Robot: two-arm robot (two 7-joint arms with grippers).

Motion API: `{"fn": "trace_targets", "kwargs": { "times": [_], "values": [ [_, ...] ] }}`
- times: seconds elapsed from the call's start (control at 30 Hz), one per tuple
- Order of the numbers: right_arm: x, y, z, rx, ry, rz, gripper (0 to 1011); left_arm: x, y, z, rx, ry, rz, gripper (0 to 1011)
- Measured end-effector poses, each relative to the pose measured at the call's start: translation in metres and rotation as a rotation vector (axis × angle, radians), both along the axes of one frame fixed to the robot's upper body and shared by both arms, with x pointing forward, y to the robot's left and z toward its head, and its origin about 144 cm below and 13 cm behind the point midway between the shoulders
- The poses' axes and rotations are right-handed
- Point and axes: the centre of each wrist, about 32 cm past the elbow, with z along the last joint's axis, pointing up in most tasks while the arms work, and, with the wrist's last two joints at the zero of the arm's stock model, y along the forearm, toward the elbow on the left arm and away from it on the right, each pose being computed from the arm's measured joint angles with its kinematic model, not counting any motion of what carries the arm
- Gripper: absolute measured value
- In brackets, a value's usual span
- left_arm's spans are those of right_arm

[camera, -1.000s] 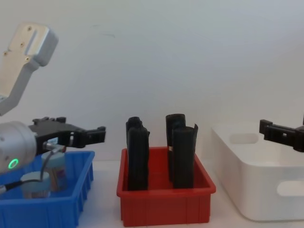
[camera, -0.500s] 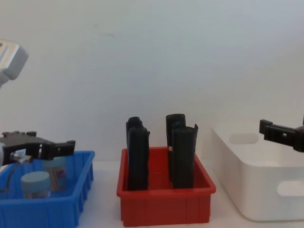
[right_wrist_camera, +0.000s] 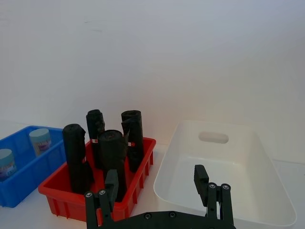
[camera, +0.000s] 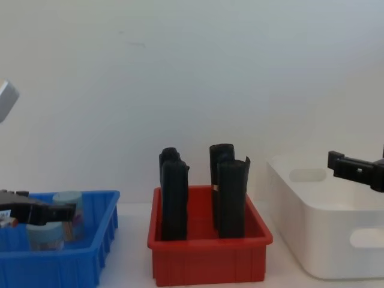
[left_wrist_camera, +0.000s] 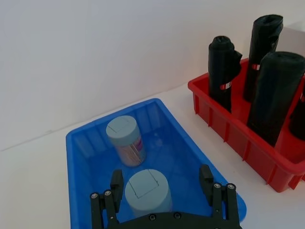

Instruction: Pick the cotton swabs from the blue box and place them into the white box.

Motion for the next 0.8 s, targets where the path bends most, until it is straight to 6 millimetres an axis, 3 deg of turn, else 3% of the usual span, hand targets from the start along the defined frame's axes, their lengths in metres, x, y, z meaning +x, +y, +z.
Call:
{"fn": "trace_targets", "kwargs": {
  "times": [0.8],
  "values": [
    [0.0,0.0,0.0,0.0,0.0,0.0,1002,0.015,0.015,-0.013,-0.037,0.085,-0.013,1004]
  ]
}}
